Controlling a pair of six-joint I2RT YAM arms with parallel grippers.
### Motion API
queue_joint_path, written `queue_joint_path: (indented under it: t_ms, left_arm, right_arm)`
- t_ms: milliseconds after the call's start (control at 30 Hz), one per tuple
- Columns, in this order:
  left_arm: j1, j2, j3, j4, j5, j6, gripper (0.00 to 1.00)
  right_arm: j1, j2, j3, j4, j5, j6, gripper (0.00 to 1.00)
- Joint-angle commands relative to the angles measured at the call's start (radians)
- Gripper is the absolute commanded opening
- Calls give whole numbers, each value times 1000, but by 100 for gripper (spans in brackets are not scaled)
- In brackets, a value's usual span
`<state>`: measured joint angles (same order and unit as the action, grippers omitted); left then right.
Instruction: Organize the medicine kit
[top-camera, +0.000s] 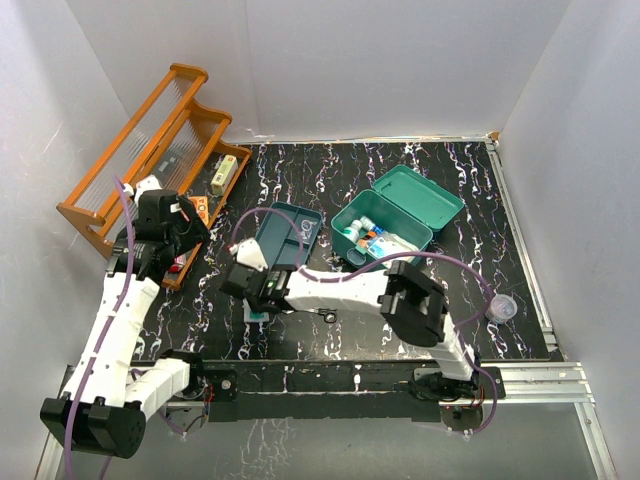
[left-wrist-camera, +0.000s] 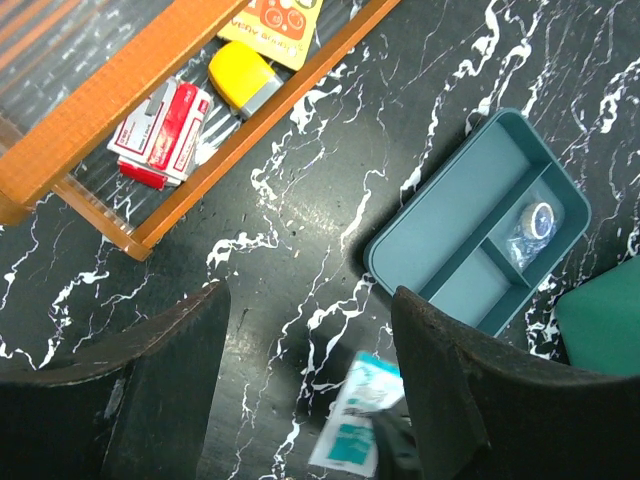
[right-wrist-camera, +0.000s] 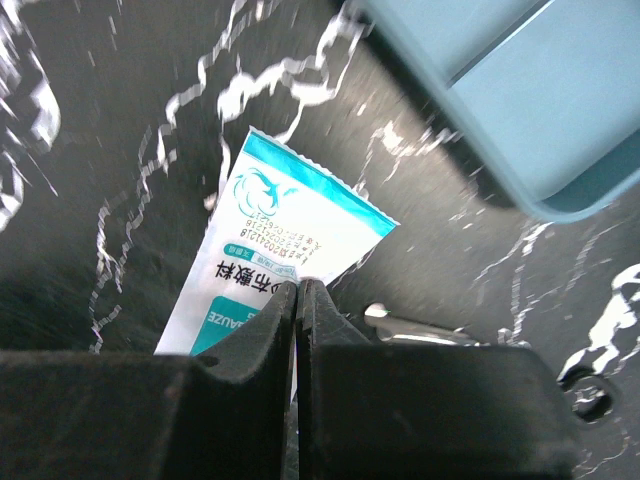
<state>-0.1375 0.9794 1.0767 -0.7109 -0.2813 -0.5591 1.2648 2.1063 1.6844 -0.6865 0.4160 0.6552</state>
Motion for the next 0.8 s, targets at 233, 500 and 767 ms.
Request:
queue_joint_path:
  t_ms: [233, 500, 767]
  left_arm:
    - [4, 98, -57, 119, 224, 17, 63]
    - [4, 216, -71, 154, 286, -24, 61]
    - [4, 305, -63, 216, 316, -37, 61]
  right_arm:
    - [-131, -227, -127, 139, 185, 41, 0]
    - [-279, -184, -112, 156, 79, -32, 0]
    - [-326, -128, -67, 158, 14, -65, 0]
